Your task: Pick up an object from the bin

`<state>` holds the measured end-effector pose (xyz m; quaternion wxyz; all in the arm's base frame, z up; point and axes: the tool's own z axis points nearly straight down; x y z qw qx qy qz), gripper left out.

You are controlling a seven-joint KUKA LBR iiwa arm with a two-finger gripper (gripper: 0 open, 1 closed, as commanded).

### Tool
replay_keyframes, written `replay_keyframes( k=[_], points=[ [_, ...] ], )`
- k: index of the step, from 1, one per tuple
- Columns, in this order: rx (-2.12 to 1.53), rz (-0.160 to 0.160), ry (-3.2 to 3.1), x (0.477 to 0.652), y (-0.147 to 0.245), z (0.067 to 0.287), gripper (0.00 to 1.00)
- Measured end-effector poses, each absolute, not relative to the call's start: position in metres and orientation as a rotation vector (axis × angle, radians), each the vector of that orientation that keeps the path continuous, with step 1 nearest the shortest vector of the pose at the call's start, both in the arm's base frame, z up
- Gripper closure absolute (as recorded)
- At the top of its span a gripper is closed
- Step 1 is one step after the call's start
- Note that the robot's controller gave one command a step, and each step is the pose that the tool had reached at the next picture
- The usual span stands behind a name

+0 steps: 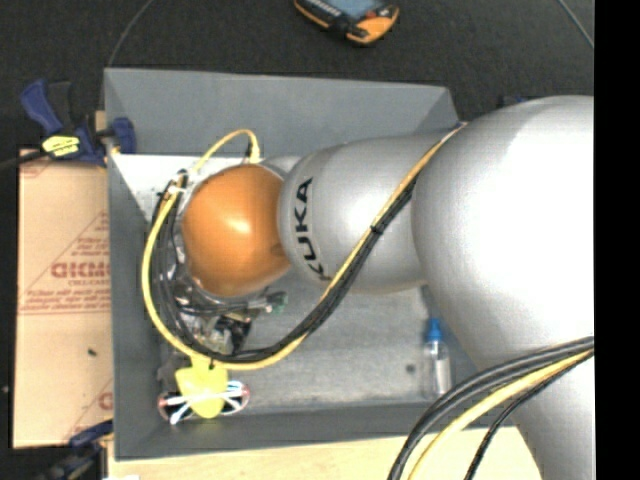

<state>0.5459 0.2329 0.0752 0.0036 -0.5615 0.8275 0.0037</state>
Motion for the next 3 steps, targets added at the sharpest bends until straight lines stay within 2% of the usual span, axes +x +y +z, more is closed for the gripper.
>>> replay_keyframes(
  k=[3],
  points=[
    [-1.755,0.008,2.595,0.547,0.232,0.105,1.0]
  ],
)
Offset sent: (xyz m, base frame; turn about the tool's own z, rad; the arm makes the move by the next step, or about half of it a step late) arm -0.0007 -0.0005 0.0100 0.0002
